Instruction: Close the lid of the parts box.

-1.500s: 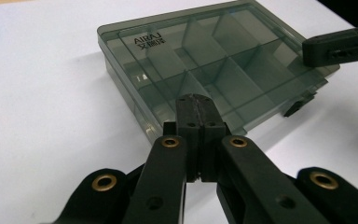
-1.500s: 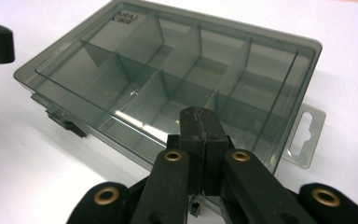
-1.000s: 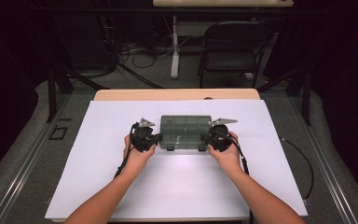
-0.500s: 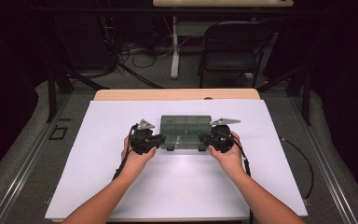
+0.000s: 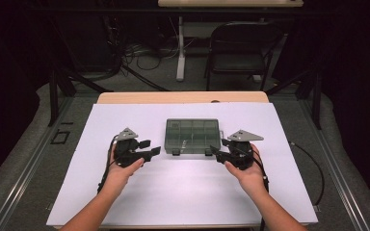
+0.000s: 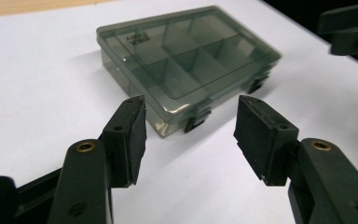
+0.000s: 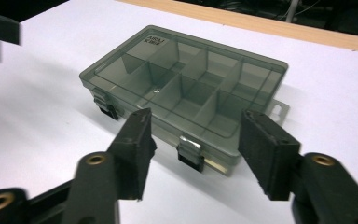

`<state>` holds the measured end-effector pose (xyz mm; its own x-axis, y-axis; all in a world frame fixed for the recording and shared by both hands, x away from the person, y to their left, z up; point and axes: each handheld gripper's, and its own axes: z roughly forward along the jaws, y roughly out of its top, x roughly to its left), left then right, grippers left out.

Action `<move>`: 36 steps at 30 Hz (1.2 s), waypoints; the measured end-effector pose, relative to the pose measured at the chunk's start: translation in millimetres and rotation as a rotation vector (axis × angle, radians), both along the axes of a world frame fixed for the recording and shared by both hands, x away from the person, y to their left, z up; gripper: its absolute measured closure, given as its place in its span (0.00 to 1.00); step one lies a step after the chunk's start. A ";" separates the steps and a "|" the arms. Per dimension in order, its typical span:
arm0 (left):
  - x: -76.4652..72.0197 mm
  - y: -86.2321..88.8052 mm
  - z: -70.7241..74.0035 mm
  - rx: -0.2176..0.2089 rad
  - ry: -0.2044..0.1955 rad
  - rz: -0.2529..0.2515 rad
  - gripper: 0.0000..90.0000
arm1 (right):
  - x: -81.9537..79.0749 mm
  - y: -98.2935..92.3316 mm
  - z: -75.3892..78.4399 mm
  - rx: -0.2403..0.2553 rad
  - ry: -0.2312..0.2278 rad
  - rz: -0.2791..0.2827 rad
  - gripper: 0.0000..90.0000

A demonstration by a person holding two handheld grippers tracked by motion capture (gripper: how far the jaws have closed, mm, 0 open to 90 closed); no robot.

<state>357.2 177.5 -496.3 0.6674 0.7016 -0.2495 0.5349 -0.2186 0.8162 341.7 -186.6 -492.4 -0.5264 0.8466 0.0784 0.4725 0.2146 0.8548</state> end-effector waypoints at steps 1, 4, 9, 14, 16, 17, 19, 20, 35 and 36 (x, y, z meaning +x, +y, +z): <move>-2.9 4.6 1.2 0.006 -0.010 -0.003 0.46 | -2.4 -2.1 0.4 0.000 -0.008 0.002 0.46; -11.9 15.8 2.8 0.028 -0.040 0.010 0.37 | -10.4 -8.2 0.2 0.004 -0.011 -0.015 0.40; -23.2 31.8 -2.7 0.035 -0.055 0.056 0.29 | -23.4 -17.4 -2.0 0.035 -0.022 -0.054 0.27; -30.5 48.6 -9.5 0.028 -0.051 0.094 0.23 | -32.3 -26.4 -7.2 0.025 -0.015 -0.085 0.21; -32.4 53.7 -12.7 0.015 -0.046 0.106 0.20 | -34.8 -30.4 -11.1 0.016 -0.013 -0.098 0.20; -32.9 55.8 -14.0 0.010 -0.044 0.111 0.19 | -35.4 -32.3 -13.5 0.018 -0.008 -0.096 0.19; -33.7 59.7 -15.7 0.004 -0.045 0.122 0.18 | -35.9 -35.2 -19.2 0.018 -0.006 -0.101 0.18; -34.3 61.3 -16.3 -0.003 -0.044 0.126 0.17 | -36.5 -36.8 -21.8 0.016 0.001 -0.105 0.18; -37.2 77.4 -22.1 -0.013 -0.080 0.173 0.10 | -42.1 -58.3 -31.4 0.064 -0.008 -0.153 0.16; -37.0 78.7 -21.8 -0.013 -0.078 0.172 0.10 | -42.1 -59.3 -31.7 0.058 -0.013 -0.159 0.16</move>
<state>320.2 256.2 -518.2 0.5556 0.8042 -0.2112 0.4983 -0.1187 0.8588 299.6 -245.9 -524.1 -0.3870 0.9138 0.1234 0.4852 0.0880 0.8699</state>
